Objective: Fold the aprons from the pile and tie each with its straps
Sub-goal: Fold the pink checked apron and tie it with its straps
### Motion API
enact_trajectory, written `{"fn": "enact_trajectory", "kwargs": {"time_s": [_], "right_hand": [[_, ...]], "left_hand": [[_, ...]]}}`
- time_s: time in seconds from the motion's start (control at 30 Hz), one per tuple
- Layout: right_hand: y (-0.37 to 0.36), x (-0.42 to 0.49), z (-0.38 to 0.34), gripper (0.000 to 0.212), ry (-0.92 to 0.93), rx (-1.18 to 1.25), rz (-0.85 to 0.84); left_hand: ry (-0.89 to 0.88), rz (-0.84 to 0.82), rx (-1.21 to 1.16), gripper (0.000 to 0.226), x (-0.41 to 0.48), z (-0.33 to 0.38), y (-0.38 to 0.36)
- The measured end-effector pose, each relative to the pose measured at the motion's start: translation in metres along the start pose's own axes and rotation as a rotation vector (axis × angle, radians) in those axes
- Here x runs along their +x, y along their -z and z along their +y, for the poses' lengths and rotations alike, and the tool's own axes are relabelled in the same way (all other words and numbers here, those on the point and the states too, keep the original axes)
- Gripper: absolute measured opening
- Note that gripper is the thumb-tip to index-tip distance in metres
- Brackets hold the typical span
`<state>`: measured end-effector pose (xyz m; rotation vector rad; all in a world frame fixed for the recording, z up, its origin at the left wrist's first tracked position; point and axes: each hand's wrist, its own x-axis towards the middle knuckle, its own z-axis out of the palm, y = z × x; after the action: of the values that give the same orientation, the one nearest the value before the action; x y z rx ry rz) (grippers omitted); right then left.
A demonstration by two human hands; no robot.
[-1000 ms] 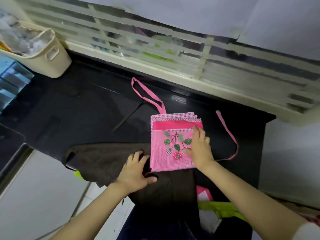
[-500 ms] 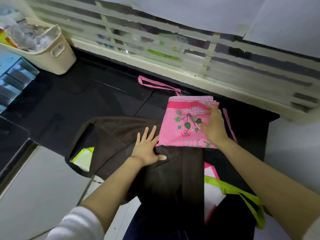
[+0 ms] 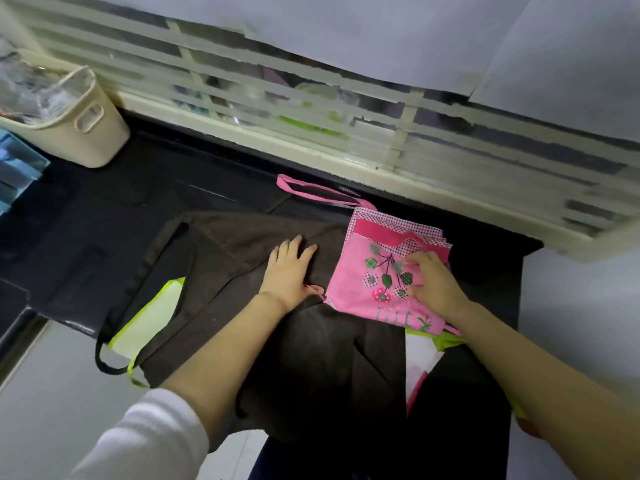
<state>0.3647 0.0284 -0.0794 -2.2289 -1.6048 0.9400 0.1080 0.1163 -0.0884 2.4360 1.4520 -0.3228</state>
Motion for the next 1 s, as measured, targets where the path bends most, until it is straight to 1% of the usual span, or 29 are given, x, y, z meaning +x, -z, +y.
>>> {"fn": "enact_trajectory", "kwargs": {"time_s": [0.07,0.1,0.13,0.17,0.23,0.27,0.3,0.43,0.6,0.67,0.73,0.83,0.93,1.0], "right_hand": [[-0.001,0.002,0.000,0.050,-0.008,-0.043,-0.033],[-0.002,0.003,0.001,0.051,-0.010,-0.046,-0.045],[-0.003,0.003,0.001,0.053,-0.009,-0.041,-0.055],[-0.004,0.004,0.002,0.055,-0.006,-0.032,-0.058],[-0.006,0.004,0.003,0.058,0.005,-0.016,-0.049],[-0.006,0.004,0.004,0.058,0.008,-0.009,-0.044],[-0.006,0.004,0.004,0.059,0.007,0.006,-0.032],[0.003,0.000,0.002,0.060,0.024,0.095,-0.007],[0.013,-0.019,-0.009,0.057,0.057,0.149,-0.100],[0.015,-0.030,-0.017,0.054,0.097,0.169,-0.167],[0.015,-0.041,-0.021,0.052,0.126,0.139,-0.247],[0.007,-0.052,-0.015,0.055,0.113,0.056,-0.281],[-0.003,-0.062,-0.007,0.062,0.097,0.038,-0.239],[-0.010,-0.069,-0.005,0.066,0.019,-0.012,-0.135]], "left_hand": [[0.063,0.106,0.091,0.055,-0.017,0.012,0.003],[0.079,0.109,0.106,0.050,-0.027,0.017,0.002],[0.088,0.069,0.089,0.052,-0.036,0.021,-0.001],[0.103,-0.009,0.038,0.061,-0.044,0.022,-0.005],[0.129,-0.228,-0.103,0.094,-0.055,0.019,-0.014],[0.117,-0.315,-0.134,0.106,-0.058,0.015,-0.017],[0.096,-0.354,-0.127,0.113,-0.059,0.012,-0.020],[0.062,-0.340,-0.114,0.120,-0.046,0.003,-0.020],[0.032,-0.340,-0.091,0.119,-0.018,-0.003,-0.007],[0.019,-0.342,-0.084,0.119,-0.010,-0.004,-0.001],[0.016,-0.327,-0.051,0.118,-0.005,-0.001,0.003],[0.010,-0.239,0.072,0.112,-0.012,0.007,0.004],[-0.015,-0.048,0.118,0.084,-0.030,0.016,0.007],[-0.030,0.114,0.046,0.073,-0.045,0.020,0.011]]}}
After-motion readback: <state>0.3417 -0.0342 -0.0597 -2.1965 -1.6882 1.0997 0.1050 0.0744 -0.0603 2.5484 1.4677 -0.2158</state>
